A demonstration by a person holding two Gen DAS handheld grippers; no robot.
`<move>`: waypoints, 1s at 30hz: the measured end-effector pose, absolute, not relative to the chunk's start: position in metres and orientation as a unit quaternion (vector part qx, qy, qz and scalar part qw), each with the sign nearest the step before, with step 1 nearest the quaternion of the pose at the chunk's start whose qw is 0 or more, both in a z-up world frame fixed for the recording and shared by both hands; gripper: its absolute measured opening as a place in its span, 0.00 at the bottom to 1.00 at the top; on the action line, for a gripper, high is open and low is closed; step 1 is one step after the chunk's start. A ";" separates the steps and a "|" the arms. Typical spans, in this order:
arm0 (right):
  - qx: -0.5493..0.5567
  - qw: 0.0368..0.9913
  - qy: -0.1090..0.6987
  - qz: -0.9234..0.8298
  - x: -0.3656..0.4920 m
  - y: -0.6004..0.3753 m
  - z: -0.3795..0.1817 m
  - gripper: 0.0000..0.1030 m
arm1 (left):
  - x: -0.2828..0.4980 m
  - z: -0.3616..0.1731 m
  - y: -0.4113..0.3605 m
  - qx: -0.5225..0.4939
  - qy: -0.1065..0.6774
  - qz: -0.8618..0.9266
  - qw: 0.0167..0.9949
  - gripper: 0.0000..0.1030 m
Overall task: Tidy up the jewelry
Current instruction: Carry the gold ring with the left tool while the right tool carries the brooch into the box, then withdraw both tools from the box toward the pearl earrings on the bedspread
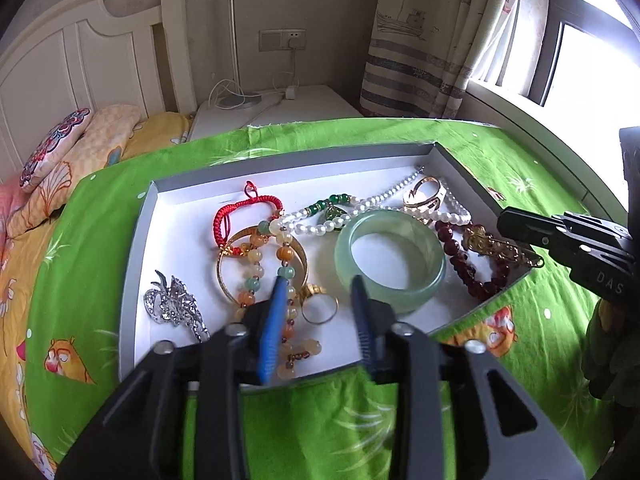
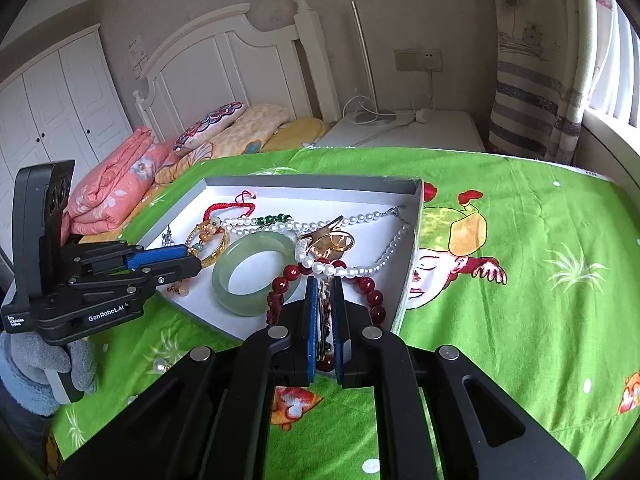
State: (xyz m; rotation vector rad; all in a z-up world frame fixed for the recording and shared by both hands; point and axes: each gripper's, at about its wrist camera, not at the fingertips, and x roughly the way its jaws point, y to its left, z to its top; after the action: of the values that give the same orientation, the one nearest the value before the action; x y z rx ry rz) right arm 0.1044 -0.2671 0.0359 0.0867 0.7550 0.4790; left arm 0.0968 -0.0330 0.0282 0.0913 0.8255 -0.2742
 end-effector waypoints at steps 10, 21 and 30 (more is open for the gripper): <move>0.051 0.909 0.333 0.246 0.069 -0.278 0.049 0.47 | 0.046 0.035 -0.011 0.034 0.378 -0.091 0.921 0.79; -0.010 0.903 0.366 0.223 0.034 -0.243 0.038 0.58 | -0.028 0.020 0.017 0.002 0.404 -0.029 0.914 0.95; -0.096 0.907 0.361 0.196 0.012 -0.198 0.030 0.61 | -0.051 0.015 0.045 -0.064 0.399 -0.032 0.914 0.96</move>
State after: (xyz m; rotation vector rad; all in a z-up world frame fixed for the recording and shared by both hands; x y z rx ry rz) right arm 0.0123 -0.1978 0.0304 -0.1975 0.7450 0.4048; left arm -0.0505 0.0448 0.0149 -0.1327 0.8225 -0.0651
